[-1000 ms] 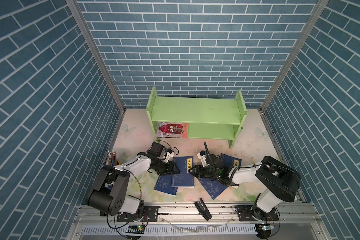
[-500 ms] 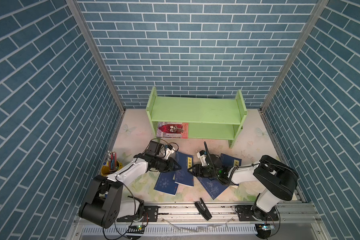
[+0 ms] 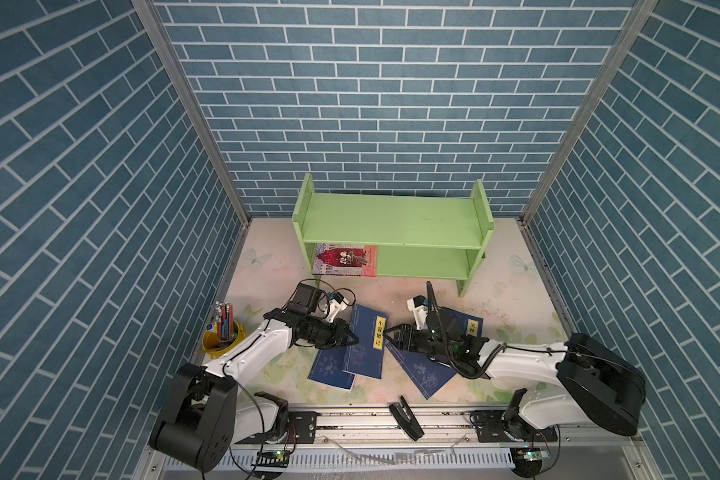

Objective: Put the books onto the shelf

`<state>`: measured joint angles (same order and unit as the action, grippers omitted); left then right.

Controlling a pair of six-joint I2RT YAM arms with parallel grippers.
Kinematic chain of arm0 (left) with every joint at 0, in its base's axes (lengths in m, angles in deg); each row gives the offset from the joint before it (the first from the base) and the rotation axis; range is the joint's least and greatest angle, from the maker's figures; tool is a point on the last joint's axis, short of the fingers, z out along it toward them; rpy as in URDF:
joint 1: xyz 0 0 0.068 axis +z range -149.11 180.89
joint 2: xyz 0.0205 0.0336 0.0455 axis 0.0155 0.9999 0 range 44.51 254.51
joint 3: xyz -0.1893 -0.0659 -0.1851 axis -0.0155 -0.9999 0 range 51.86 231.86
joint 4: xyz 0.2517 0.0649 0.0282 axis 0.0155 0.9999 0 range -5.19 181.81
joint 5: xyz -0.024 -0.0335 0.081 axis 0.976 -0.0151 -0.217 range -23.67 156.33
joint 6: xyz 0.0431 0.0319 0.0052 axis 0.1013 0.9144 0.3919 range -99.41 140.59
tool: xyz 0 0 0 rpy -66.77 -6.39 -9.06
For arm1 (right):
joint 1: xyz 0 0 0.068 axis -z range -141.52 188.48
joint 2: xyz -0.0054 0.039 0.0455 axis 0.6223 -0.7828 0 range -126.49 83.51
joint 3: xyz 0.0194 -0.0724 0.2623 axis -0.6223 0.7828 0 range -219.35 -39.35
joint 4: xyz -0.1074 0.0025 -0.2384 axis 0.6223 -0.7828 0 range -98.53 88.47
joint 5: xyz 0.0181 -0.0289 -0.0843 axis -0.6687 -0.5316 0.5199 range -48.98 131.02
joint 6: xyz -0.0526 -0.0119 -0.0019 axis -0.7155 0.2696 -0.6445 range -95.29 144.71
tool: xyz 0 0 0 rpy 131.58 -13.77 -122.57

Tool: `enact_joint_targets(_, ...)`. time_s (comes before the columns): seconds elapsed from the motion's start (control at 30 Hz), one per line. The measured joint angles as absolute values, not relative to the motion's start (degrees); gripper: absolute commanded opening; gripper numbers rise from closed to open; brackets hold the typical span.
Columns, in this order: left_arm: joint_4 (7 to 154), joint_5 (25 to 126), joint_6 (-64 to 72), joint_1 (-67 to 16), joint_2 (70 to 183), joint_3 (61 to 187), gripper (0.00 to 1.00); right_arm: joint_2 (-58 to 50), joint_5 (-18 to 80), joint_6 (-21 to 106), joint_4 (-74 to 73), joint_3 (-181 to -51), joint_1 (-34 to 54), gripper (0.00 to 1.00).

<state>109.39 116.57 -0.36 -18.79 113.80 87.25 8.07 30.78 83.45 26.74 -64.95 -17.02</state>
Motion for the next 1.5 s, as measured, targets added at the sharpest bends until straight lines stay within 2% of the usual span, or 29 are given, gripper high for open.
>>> enact_joint_targets(0.33, 113.7, 124.7, 1.7, -18.9, 105.4, 92.8, 0.0, 34.2, 36.4, 78.6, 4.9, -65.5, -17.0, 0.66)
enact_joint_targets(0.57, 117.0, 127.5, 3.7, -19.3, 101.8, 100.3, 0.0, 43.1, 37.0, 76.8, -3.7, -68.8, -17.0, 0.66)
enact_joint_targets(0.8, 111.0, 126.4, -1.2, -19.3, 100.8, 110.7, 0.0, 50.9, 37.6, 75.8, -3.8, -72.6, -17.0, 0.72)
enact_joint_targets(0.97, 107.2, 123.1, -4.2, -19.3, 103.3, 118.7, 0.0, 48.9, 37.7, 75.1, -2.5, -78.7, -17.0, 0.73)
enact_joint_targets(1.1, 102.3, 119.5, -7.5, -19.3, 105.1, 122.4, 0.0, 43.1, 36.0, 74.5, 1.2, -82.5, -17.0, 0.73)
enact_joint_targets(1.5, 82.7, 113.5, -31.1, -15.6, 110.2, 122.0, 0.0, 28.6, 29.7, 76.2, 21.6, -82.8, -17.0, 0.77)
